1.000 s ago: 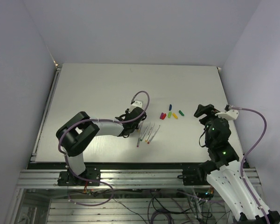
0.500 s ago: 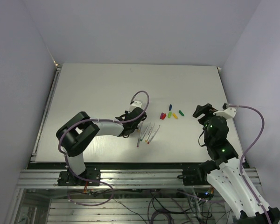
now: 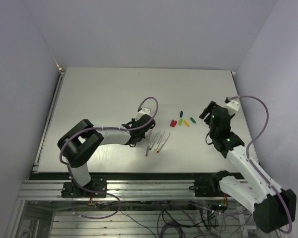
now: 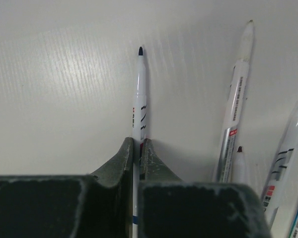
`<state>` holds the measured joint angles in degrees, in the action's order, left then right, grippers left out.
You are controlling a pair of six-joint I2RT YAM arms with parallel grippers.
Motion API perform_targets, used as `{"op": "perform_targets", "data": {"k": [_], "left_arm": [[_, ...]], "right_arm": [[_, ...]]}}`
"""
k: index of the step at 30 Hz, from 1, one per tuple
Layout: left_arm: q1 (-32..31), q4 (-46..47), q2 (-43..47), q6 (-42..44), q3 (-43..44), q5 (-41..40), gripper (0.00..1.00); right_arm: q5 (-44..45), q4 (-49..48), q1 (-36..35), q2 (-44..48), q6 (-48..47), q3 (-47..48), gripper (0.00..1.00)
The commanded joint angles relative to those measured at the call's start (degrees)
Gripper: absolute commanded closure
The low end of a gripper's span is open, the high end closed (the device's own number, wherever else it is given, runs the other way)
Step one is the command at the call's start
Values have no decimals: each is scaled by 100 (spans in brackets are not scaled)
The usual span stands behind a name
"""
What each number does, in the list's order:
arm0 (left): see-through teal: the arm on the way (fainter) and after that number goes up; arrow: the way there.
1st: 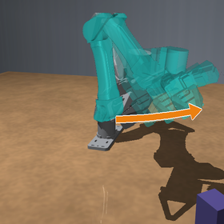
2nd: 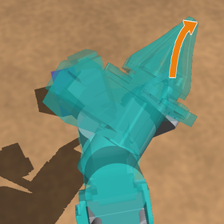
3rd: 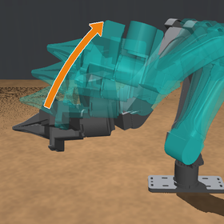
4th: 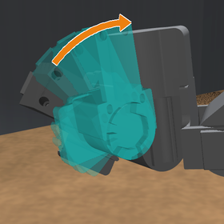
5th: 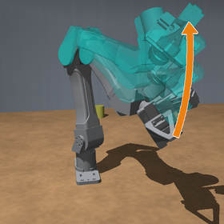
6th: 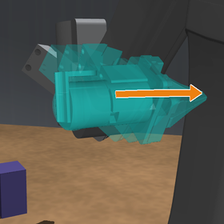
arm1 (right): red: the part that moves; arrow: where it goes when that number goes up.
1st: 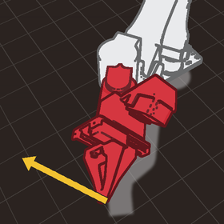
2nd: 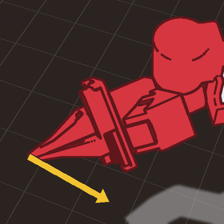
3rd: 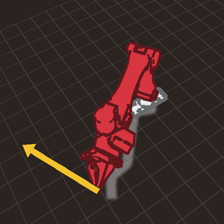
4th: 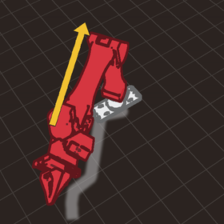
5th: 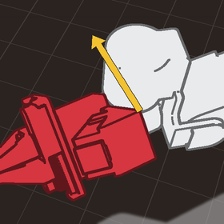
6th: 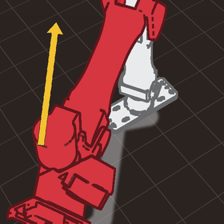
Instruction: Insert the pens into the pen caps
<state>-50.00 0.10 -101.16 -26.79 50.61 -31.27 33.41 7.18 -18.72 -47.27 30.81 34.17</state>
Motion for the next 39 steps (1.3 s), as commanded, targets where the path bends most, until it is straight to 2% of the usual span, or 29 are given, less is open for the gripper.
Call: {"op": "perform_targets", "data": {"k": [1, 11, 17, 28, 39], "left_arm": [[-23, -621, 242, 145, -33, -2, 93], [-26, -557, 1235, 184, -225, 46, 93], [-27, -231, 1907, 151, -493, 230, 93], [-20, 281, 3047, -197, -1452, 263, 93], [-27, 272, 2972, -71, -1380, 269, 93]], "right_arm": [[91, -79, 4, -761, 42, 397, 34], [-224, -28, 5, -2581, -264, 1352, 34], [-550, -225, 2, -3306, -444, 1564, 45], [-1226, -838, -9, -4446, -716, 1816, 51], [-1516, -1072, -150, -5256, -787, 2278, 48]]}}
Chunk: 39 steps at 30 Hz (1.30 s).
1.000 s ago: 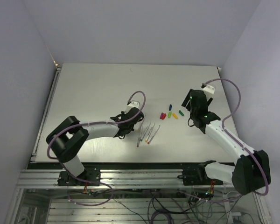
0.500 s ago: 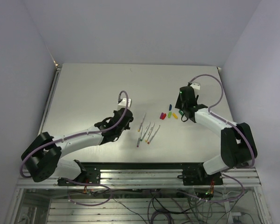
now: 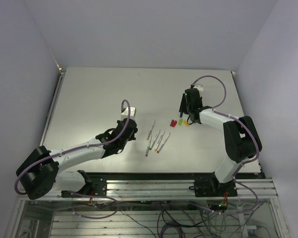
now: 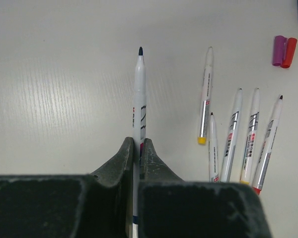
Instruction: Insert the pens into the pen caps
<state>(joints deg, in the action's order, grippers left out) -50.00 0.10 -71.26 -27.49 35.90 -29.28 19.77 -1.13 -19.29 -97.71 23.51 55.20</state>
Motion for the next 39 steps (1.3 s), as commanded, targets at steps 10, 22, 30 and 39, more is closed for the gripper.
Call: {"op": "perform_targets", "data": {"k": [10, 22, 30, 39], "left_arm": [[-25, 413, 96, -98, -119, 138, 93], [-24, 412, 132, -84, -166, 81, 93], [-25, 378, 78, -84, -131, 12, 93], [-27, 359, 215, -100, -164, -98, 93]], "right_arm": [[66, -81, -346, -736, -43, 568, 48], [219, 112, -366, -1098, 238, 612, 51], [167, 187, -367, -1166, 416, 516, 59], [104, 410, -378, -1186, 690, 384, 100]]}}
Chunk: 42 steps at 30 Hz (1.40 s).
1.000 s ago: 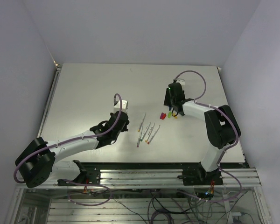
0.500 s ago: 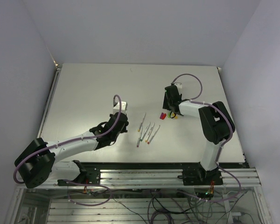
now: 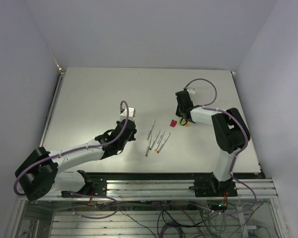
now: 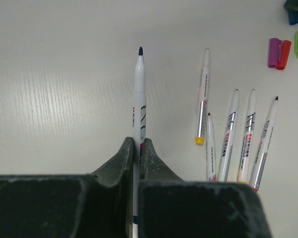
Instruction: Insert the pens into the pen caps
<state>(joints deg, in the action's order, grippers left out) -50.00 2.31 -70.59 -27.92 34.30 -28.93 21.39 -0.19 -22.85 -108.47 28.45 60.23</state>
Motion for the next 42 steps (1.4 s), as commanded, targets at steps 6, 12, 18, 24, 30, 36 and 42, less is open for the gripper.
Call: {"op": "perform_targets", "data": {"k": [6, 12, 18, 24, 30, 36, 42], "left_arm": [[-27, 128, 181, -35, 0, -192, 93], [-22, 283, 188, 134, 50, -76, 93], [-26, 655, 136, 355, 146, 409, 93], [-31, 1011, 98, 409, 304, 1150, 93], [-37, 1122, 95, 322, 492, 1717, 93], [-38, 1881, -69, 274, 572, 2160, 93], [-37, 2948, -390, -75, 551, 2500, 93]], "right_arm": [[-82, 207, -18, -111, 118, 65, 100], [-309, -397, -18, 638, -78, -66, 100], [-730, -1443, -18, 2141, -11, -1211, 100], [-1614, -2269, -33, 3730, 82, -2221, 100], [-1853, -2880, -322, 4957, -114, -2932, 100], [-2187, -3848, -369, 5125, -240, -3152, 100], [-2411, -4657, -368, 4727, -256, -3020, 100]]}}
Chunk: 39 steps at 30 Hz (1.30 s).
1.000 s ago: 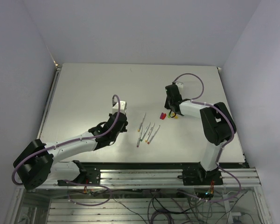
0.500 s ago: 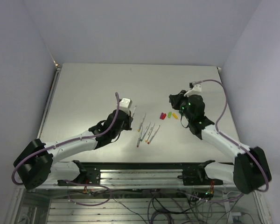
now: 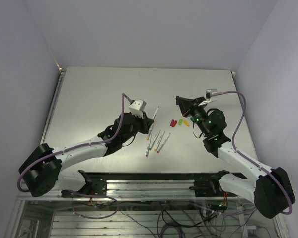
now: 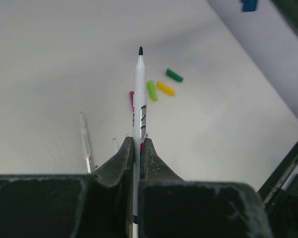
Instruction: Insert the pens into the pen caps
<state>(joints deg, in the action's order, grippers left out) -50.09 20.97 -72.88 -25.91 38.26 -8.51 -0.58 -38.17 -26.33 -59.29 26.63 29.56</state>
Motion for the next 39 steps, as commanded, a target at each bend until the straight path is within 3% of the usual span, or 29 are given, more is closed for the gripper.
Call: {"op": "perform_targets", "data": {"k": [1, 18, 39], "left_arm": [[-29, 1259, -198, -349, 133, 534, 93], [-35, 1978, 371, -309, -227, 1053, 93], [-35, 2029, 636, -22, -389, 1283, 93]], "right_arm": [[-215, -1068, -17, -242, -3, -2, 100], [-414, -4470, -66, -1326, 1226, -495, 100], [-228, -4649, -781, -1524, 996, -298, 100]]}}
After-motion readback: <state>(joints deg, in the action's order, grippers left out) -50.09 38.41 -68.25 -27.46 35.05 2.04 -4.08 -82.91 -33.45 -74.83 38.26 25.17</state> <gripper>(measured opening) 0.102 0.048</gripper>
